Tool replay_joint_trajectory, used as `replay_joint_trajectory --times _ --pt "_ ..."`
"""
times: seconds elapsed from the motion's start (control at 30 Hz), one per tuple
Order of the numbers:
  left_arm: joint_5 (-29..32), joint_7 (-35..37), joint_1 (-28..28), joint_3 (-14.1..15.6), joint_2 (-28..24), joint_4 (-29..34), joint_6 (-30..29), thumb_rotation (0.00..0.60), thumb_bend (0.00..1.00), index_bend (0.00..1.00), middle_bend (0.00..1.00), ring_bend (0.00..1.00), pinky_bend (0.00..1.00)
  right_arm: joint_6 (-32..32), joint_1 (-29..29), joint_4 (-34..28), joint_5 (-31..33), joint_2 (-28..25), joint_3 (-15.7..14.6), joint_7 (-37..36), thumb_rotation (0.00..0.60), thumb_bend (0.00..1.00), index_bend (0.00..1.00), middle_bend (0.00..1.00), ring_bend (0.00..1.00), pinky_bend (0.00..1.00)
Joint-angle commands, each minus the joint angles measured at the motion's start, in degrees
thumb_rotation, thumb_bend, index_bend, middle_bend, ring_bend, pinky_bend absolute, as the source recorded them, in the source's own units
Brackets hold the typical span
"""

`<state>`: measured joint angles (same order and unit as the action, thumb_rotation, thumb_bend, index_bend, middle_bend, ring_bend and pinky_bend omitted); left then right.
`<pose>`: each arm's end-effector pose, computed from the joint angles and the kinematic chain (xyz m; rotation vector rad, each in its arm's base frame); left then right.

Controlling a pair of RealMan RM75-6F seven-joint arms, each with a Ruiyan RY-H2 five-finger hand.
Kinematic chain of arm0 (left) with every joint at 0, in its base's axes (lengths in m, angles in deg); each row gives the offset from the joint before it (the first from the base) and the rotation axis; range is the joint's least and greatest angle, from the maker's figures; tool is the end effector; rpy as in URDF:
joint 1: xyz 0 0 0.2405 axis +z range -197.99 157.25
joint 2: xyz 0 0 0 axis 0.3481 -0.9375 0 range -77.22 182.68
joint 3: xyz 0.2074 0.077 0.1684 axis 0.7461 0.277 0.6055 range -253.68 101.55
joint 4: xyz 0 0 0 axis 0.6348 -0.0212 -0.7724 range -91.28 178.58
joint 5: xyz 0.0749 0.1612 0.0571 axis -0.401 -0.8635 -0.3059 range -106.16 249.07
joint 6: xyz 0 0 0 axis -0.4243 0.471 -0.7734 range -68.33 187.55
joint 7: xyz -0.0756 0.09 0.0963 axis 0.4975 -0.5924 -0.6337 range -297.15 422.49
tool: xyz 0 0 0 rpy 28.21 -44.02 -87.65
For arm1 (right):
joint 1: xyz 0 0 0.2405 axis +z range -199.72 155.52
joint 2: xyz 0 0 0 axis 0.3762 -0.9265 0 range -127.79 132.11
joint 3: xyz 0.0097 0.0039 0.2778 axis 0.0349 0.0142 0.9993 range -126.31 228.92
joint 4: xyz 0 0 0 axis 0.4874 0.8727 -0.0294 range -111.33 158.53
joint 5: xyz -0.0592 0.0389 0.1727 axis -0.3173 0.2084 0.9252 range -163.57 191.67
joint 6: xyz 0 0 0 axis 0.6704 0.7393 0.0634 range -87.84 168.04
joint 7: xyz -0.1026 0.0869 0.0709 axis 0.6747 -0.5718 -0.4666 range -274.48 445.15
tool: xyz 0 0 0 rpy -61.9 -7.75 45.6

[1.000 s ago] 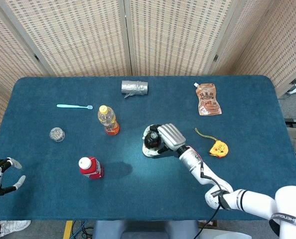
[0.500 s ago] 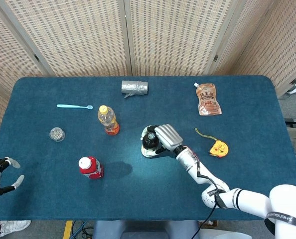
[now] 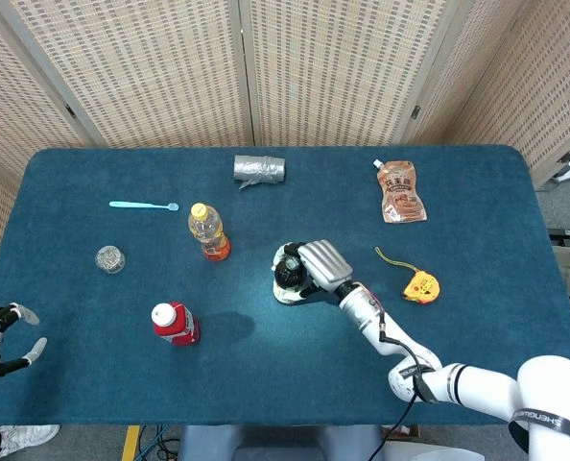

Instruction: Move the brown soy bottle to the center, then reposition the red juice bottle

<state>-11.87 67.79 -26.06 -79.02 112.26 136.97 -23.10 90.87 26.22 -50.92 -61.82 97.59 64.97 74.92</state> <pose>-0.3276 0.1936 0.2131 -1.3568 -0.9595 -0.8957 -0.1082 -0.3825 -0.0250 1.8975 -1.2232 1.2978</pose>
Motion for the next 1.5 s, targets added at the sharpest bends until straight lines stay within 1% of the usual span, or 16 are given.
replay_joint_trajectory --times 0.03,0.2,0.47,1.03,1.5 --pt "0.02 0.02 0.01 0.01 -0.02 0.02 0.01 0.6 0.24 0.48 0.42 0.36 0.56 0.07 0.01 0.06 -0.06 0.01 -0.07 -0.04 0.6 0.03 0.48 0.55 0.52 0.65" --pt "0.04 0.05 0.03 -0.01 -0.08 0.05 0.0 0.6 0.24 0.48 0.42 0.36 0.56 0.43 0.01 0.28 -0.27 0.16 -0.12 -0.24 0.6 0.03 0.48 0.5 0.49 0.65" --pt "0.09 0.08 0.02 -0.02 -0.03 -0.04 0.07 0.6 0.24 0.48 0.42 0.36 0.56 0.6 0.14 0.72 -0.61 0.38 -0.31 -0.62 0.6 0.03 0.48 0.46 0.45 0.65" --pt "0.28 0.31 0.05 -0.11 -0.12 -0.08 0.14 0.6 0.24 0.48 0.42 0.36 0.56 0.43 1.1 1.15 -0.34 1.12 0.26 -0.16 0.6 0.03 0.48 0.45 0.45 0.65" --pt "0.63 0.73 0.13 -0.43 -0.33 -0.03 -0.07 0.6 0.24 0.48 0.42 0.36 0.56 -1.95 4.49 1.9 1.56 3.39 2.26 2.67 0.6 0.03 0.48 0.46 0.45 0.65"
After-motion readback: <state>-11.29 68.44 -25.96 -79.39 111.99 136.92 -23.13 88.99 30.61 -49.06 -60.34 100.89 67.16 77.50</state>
